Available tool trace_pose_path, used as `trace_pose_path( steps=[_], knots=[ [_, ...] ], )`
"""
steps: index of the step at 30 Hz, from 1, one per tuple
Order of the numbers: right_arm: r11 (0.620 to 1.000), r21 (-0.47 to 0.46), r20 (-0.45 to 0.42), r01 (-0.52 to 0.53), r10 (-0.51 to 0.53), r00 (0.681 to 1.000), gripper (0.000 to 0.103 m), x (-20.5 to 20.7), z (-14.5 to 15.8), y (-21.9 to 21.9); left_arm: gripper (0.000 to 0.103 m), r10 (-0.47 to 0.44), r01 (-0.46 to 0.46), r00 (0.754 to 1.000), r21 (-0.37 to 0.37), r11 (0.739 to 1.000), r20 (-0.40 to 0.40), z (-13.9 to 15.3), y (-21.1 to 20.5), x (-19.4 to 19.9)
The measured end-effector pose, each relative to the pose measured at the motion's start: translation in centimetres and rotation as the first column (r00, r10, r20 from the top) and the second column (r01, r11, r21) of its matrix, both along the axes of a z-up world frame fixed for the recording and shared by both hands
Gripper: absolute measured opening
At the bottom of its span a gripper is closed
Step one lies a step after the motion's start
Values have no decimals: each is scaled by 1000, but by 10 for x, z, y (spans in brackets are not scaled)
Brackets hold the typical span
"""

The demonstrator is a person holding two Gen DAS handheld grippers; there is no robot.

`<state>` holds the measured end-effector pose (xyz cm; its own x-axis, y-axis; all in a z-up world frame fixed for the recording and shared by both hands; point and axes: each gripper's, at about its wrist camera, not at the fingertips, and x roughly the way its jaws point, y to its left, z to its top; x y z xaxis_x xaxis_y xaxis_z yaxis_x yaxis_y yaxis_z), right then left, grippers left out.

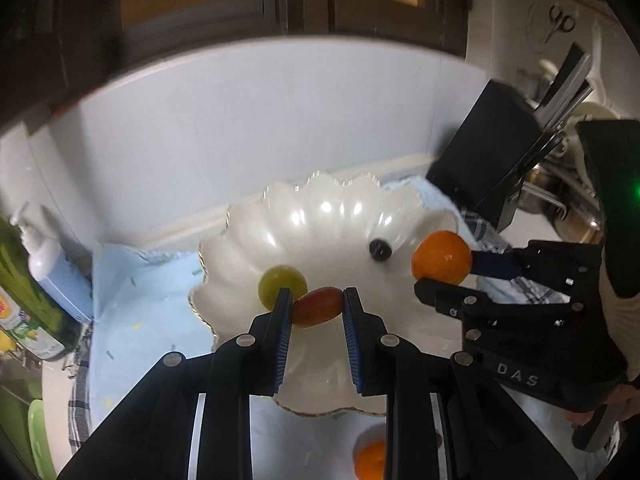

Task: Organize fruits
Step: 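Open the right gripper into the bowl while the left gripper releases the red date, then raise both open tools out of the bowl and back over the cloth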

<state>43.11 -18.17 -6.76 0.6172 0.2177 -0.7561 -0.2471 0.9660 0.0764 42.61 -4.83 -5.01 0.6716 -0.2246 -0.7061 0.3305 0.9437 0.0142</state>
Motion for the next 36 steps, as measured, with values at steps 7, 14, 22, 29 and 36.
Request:
trace_pose_path(
  steps=[7,14,22,29,36],
  knots=[
    [1000,-15,-92,-15,13,996,42,27,-23,-1,26,7,-7,992,-1,1000,-125,-29,-4,29],
    [1000,-14,-158,-8,5,987,42,46,-40,-3,26,20,-21,979,-2,1000,-203,-46,-8,43],
    [999,-32,-169,-13,8,986,43,51,-47,-3,48,35,-30,980,27,999,-195,-47,-8,47],
    [999,-48,-119,-4,-2,993,58,41,-38,-4,62,84,-75,986,70,995,-141,-35,-1,42],
    [998,-57,-35,22,-24,999,58,19,-14,-6,68,116,-109,990,84,991,-82,-19,8,26]
  ],
)
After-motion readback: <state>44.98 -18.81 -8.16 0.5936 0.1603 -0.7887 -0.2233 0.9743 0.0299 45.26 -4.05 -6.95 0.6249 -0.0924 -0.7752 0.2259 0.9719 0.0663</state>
